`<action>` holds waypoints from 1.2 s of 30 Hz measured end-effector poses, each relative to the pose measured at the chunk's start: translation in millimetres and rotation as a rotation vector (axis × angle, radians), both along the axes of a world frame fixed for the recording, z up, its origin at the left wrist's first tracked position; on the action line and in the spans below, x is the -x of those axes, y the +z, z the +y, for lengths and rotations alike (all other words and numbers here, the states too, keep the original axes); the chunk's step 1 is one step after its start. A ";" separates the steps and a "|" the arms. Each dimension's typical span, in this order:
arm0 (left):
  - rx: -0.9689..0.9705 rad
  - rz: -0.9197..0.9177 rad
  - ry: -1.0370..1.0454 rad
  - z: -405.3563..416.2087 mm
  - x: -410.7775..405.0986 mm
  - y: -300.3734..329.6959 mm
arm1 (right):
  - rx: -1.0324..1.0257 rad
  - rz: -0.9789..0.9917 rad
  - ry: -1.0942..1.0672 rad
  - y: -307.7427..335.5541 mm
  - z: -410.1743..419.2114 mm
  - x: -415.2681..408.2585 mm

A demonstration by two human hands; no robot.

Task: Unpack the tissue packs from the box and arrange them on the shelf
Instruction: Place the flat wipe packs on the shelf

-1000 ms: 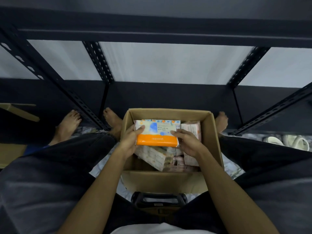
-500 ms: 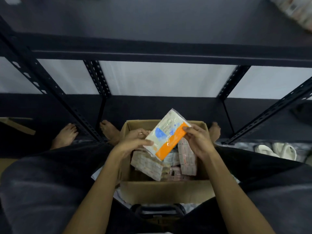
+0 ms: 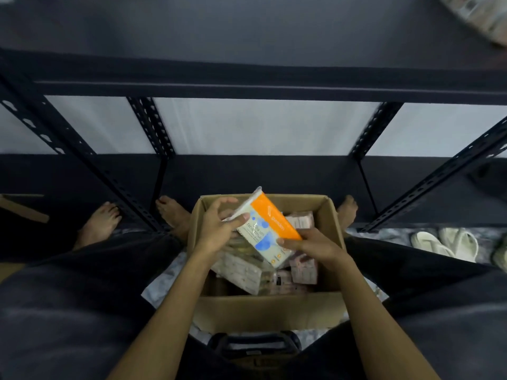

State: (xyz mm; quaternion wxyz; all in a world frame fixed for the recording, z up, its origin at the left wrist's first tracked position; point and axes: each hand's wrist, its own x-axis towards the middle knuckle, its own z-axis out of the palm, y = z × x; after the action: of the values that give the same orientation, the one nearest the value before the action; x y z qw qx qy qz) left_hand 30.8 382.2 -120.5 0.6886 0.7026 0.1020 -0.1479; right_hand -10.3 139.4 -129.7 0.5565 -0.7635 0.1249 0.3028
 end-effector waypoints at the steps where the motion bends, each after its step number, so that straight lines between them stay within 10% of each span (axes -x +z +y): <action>1: 0.018 0.015 0.008 2.4 0.4 -0.1 | 0.050 0.012 0.002 -2.5 -2.8 1.0; 9: -0.237 -0.055 -0.122 19.2 0.8 10.9 | -0.334 -0.217 -0.519 22.8 12.5 -13.7; 23: -0.424 -0.795 0.055 0.7 -35.4 244.1 | -0.217 -0.953 -0.420 245.3 15.9 -31.0; 36: -0.912 -0.601 0.004 -24.3 -173.2 270.6 | 0.650 -0.952 -0.352 274.4 13.6 -170.8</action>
State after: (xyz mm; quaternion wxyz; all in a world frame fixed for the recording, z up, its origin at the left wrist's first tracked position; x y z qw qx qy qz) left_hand 204.0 357.9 150.1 0.3131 0.9411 -0.0440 0.1197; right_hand 160.5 152.9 144.7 0.3311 -0.9141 0.0724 -0.2227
